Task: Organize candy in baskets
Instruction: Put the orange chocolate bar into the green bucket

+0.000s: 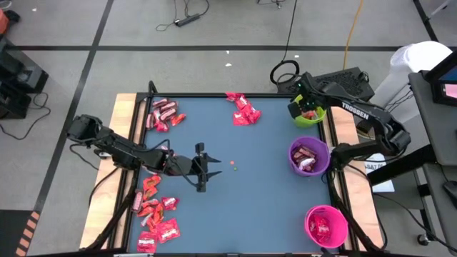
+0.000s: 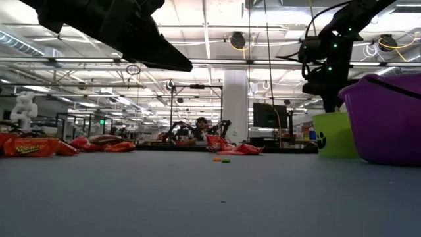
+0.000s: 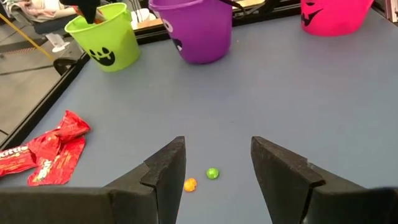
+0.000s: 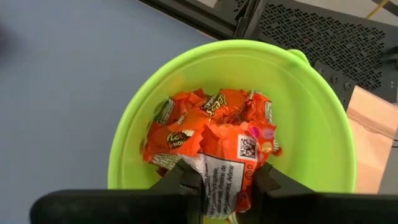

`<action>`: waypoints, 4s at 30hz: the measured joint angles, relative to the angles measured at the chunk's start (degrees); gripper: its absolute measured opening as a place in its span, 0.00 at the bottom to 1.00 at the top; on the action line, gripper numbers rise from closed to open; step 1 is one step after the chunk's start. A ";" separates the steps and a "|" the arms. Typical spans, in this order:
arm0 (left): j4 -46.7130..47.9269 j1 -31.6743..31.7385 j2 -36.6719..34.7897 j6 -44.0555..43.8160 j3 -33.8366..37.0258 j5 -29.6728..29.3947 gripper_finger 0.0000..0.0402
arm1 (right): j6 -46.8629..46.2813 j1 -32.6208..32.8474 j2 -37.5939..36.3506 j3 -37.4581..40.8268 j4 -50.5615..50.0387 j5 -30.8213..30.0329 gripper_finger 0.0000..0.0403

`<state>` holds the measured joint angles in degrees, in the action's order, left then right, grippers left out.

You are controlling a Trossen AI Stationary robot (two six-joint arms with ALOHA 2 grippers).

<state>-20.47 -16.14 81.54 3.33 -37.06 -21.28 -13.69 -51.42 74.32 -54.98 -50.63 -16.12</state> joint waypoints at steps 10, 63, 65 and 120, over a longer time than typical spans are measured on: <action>0.00 0.00 0.00 0.02 0.00 0.00 0.47 | 3.18 0.02 0.00 0.00 -0.03 -0.13 0.30; 74.80 5.30 -7.02 -34.27 2.08 3.61 0.47 | 11.39 56.10 3.09 10.21 62.81 -0.04 0.54; 74.89 6.02 -4.87 -34.44 2.05 2.80 0.47 | 11.40 56.40 4.20 10.25 63.94 -0.05 0.54; 14.34 -0.28 -7.23 -4.48 -4.24 14.49 0.03 | 33.15 61.55 27.49 7.45 98.02 9.84 0.54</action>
<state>-6.12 -16.43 74.30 -1.15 -41.30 -6.79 19.46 10.13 101.82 -47.54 47.39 -6.28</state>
